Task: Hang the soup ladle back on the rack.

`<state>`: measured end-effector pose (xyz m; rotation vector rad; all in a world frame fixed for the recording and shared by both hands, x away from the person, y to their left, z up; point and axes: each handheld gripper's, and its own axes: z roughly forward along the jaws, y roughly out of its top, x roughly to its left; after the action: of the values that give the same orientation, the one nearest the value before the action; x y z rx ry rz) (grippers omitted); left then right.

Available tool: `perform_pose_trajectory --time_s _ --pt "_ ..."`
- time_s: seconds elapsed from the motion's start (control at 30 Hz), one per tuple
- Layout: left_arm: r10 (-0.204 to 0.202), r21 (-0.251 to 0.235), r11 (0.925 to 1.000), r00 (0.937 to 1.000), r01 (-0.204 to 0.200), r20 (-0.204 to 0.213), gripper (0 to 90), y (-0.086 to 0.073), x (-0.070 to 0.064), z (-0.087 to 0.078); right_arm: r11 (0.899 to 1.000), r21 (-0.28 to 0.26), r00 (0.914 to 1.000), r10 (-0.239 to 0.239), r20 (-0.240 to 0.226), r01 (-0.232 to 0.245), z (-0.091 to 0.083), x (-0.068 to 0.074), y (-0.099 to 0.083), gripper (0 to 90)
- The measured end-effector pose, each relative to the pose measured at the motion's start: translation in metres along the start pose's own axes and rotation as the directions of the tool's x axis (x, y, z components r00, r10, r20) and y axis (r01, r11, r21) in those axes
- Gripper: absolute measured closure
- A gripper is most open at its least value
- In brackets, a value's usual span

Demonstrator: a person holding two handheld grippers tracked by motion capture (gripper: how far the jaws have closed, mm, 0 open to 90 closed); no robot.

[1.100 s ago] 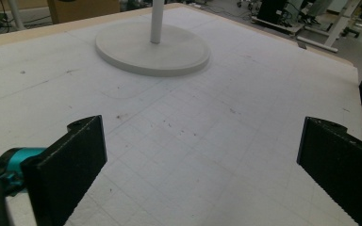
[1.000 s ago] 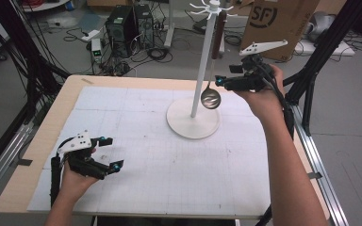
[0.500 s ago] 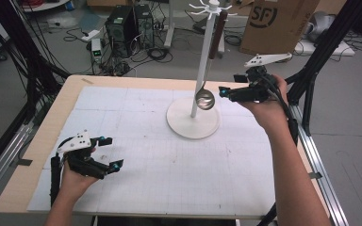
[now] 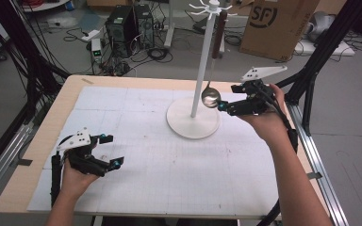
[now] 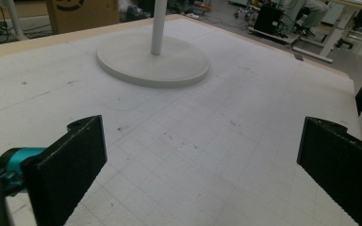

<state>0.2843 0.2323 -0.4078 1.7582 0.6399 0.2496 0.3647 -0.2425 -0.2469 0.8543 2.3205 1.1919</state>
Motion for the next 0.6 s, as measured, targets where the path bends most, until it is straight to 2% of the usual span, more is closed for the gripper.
perform_pose_trajectory --time_s 0.33,0.6 --pt "-0.004 0.007 1.0000 0.9997 0.004 -0.026 2.5 0.000 -0.002 0.000 1.000 0.003 0.9990 0.020 -0.041 -0.020 0.009 0.009 -0.029 20.7" --pt "-0.009 0.012 0.9999 0.9987 0.010 -0.051 2.5 0.000 -0.002 0.002 0.999 0.003 0.9980 0.037 -0.052 -0.037 0.012 0.012 -0.047 20.2"
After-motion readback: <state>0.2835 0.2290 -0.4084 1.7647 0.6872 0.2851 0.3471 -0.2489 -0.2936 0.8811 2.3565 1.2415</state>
